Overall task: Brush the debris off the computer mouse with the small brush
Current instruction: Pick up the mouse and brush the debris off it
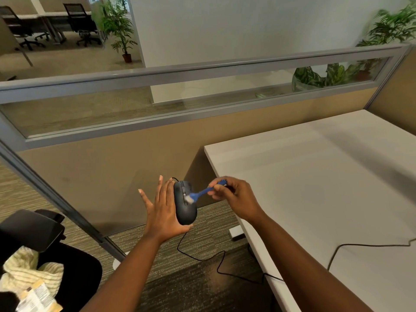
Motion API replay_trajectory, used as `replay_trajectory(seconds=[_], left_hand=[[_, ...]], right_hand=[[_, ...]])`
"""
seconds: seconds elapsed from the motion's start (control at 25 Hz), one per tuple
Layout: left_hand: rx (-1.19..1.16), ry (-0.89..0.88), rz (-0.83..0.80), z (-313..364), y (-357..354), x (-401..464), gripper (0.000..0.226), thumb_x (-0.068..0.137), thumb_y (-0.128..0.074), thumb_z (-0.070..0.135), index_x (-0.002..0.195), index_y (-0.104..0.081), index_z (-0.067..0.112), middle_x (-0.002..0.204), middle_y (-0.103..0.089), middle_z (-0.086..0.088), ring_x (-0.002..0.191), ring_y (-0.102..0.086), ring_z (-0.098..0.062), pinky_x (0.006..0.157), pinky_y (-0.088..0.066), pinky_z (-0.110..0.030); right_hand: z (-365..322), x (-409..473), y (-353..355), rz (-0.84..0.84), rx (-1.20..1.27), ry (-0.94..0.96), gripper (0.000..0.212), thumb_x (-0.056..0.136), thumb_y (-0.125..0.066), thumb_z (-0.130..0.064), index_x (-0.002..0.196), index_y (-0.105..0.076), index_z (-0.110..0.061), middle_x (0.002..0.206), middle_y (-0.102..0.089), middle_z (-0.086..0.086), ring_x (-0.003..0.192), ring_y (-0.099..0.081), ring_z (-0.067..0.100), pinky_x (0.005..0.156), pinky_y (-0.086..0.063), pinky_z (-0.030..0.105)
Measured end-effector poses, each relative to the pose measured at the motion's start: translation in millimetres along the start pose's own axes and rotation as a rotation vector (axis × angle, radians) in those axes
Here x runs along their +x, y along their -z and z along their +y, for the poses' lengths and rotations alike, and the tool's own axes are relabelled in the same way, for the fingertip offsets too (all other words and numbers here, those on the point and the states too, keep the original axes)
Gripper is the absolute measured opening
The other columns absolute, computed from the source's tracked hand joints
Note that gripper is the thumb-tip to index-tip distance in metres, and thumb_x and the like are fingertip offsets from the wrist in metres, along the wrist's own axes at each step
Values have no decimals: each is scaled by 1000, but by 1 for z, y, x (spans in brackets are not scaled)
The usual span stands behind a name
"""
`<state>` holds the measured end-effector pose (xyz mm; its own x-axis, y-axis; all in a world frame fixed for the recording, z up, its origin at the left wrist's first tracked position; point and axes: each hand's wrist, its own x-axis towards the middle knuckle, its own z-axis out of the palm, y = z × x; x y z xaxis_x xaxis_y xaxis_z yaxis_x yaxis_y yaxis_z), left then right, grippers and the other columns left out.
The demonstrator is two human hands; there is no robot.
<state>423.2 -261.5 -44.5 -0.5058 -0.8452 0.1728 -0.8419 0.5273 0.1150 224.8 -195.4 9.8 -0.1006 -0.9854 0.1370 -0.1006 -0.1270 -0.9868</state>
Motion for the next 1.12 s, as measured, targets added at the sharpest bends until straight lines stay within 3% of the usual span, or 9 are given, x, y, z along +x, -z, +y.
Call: replay_trajectory(seconds=[0.16, 0.4, 0.64, 0.76, 0.88, 1.12], left_hand=[[52, -79, -17, 4, -2, 0, 128, 40, -77, 66, 135, -32, -6, 144, -36, -21, 139, -12, -31, 95, 0, -76], [73, -125, -22, 4, -1, 2, 129, 41, -73, 69, 136, -27, -4, 145, -34, -21, 139, -7, -28, 95, 0, -76], [66, -125, -9, 3, -1, 2, 128, 43, -74, 69, 137, -24, -1, 146, -33, -20, 139, -7, -28, 97, 1, -75], [77, -131, -15, 3, -1, 1, 127, 43, -72, 70, 136, -24, -2, 145, -34, -20, 139, -10, -30, 96, 0, -75], [82, -131, -11, 3, -1, 2, 128, 43, -73, 70, 137, -24, -2, 145, -34, -20, 139, -12, -31, 96, 0, -75], [69, -143, 8, 3, -1, 0, 128, 42, -74, 70, 136, -24, -1, 144, -35, -20, 138, -13, -30, 96, 0, -75]], right_hand=[[-5, 10, -5, 221, 151, -26, 16, 88, -53, -5, 90, -66, -15, 91, -69, 11, 81, -70, 12, 72, -57, 19], [0, 10, -9, 258, -26, -47, 15, 88, -55, -8, 94, -68, -12, 91, -69, 6, 85, -69, 14, 73, -56, 16], [0, 8, -10, 220, 26, -63, 16, 87, -55, -7, 95, -68, -13, 91, -69, 7, 84, -69, 12, 73, -56, 19], [1, 8, -11, 298, -43, -56, 16, 86, -57, -8, 97, -69, -13, 93, -69, 6, 88, -68, 16, 79, -56, 23], [0, 7, -11, 267, 57, -54, 15, 87, -57, -9, 94, -69, -16, 92, -70, 6, 88, -69, 16, 79, -57, 24], [1, 5, -10, 348, -14, -60, 15, 88, -55, -9, 94, -68, -16, 91, -68, 3, 82, -68, 11, 73, -55, 15]])
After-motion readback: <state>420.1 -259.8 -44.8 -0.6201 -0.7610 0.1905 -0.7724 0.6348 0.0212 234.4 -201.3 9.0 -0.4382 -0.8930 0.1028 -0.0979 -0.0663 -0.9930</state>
